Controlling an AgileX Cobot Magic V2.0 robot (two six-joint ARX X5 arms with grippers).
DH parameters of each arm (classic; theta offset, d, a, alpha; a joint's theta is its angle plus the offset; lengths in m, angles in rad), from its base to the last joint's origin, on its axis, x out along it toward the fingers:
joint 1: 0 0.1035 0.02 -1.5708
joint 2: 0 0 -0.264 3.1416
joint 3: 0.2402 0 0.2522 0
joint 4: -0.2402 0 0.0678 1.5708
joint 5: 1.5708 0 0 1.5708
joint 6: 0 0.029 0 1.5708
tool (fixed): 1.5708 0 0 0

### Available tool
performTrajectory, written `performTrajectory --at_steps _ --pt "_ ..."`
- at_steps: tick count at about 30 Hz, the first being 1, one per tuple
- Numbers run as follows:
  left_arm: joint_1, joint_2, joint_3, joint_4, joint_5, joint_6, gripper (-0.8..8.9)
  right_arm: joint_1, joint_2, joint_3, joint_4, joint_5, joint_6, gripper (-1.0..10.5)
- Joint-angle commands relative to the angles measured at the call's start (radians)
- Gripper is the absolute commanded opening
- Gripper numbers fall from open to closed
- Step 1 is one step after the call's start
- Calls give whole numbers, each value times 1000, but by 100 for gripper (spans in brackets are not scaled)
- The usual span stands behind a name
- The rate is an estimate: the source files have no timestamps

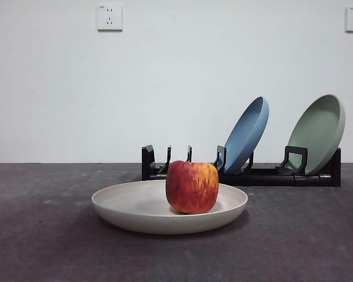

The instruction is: Take the yellow plate from the plate rack,put the plate on the table,take the apple from the table,put the apple in the plate

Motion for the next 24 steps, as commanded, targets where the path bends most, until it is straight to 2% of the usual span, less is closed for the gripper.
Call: performTrajectory --at_steps 1,13,16,18,21,24 --pt "-2 0 -3 3 -2 -4 -3 2 -2 -5 2 2 8 1" --pt "-1 -1 -3 23 -6 -4 -4 2 -2 -5 2 2 8 1" --pt "34 -20 -3 79 -66 8 -3 2 -2 -5 2 2 8 1" --pt "89 -40 -3 157 -82 58 -3 2 -2 -5 2 2 8 1" --pt "211 -83 -6 285 -73 179 -3 2 -2 -5 2 2 8 1" --pt "377 -142 -26 419 -46 190 -1 2 -2 -5 2 2 8 1"
